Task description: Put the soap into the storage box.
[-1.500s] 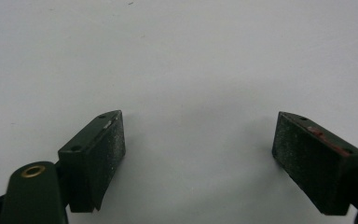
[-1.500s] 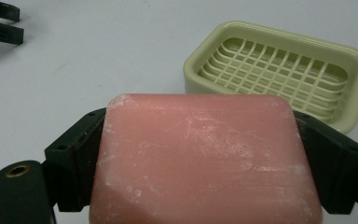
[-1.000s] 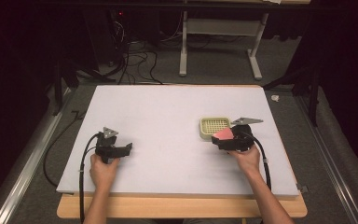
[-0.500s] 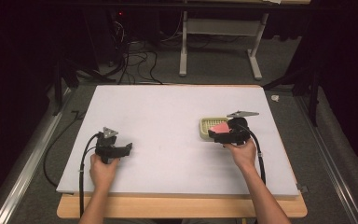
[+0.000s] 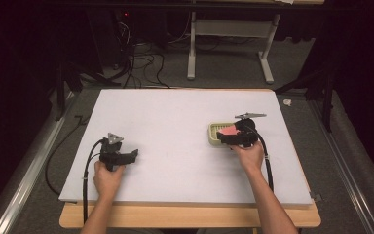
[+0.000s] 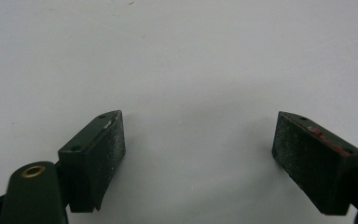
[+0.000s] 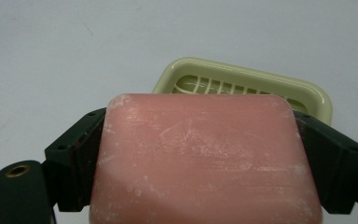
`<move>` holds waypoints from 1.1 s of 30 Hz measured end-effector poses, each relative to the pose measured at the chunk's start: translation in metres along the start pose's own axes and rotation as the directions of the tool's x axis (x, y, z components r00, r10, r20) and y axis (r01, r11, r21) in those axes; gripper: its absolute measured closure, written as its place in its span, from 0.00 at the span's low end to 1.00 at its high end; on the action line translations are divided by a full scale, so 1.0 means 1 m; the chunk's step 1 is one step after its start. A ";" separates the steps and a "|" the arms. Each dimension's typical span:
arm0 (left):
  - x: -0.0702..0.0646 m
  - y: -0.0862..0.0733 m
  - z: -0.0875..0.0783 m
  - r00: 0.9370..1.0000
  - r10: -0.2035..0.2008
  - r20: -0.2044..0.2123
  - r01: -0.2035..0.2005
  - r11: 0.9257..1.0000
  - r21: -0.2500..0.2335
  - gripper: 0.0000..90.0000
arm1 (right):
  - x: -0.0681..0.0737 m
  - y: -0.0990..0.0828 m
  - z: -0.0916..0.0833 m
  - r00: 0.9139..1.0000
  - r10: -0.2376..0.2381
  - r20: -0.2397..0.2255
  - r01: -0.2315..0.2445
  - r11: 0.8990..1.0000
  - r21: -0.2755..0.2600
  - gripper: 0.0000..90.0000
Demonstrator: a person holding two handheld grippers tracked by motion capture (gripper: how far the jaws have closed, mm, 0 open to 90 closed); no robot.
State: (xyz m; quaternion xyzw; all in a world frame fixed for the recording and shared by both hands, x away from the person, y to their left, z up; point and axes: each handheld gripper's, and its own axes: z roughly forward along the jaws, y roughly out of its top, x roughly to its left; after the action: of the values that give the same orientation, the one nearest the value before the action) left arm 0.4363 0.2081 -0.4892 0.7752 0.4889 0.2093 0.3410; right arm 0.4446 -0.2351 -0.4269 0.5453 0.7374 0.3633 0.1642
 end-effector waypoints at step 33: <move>0.000 0.000 0.000 1.000 -0.003 0.003 0.003 1.000 -0.001 0.19 | 0.002 0.017 0.040 0.998 0.041 0.043 -0.045 0.996 0.083 0.15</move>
State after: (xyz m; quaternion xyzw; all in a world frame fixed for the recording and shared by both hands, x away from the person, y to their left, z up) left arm 0.4366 0.2084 -0.4893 0.7746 0.4895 0.2079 0.3423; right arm 0.4810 -0.2169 -0.4419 0.5749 0.7365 0.3240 0.1487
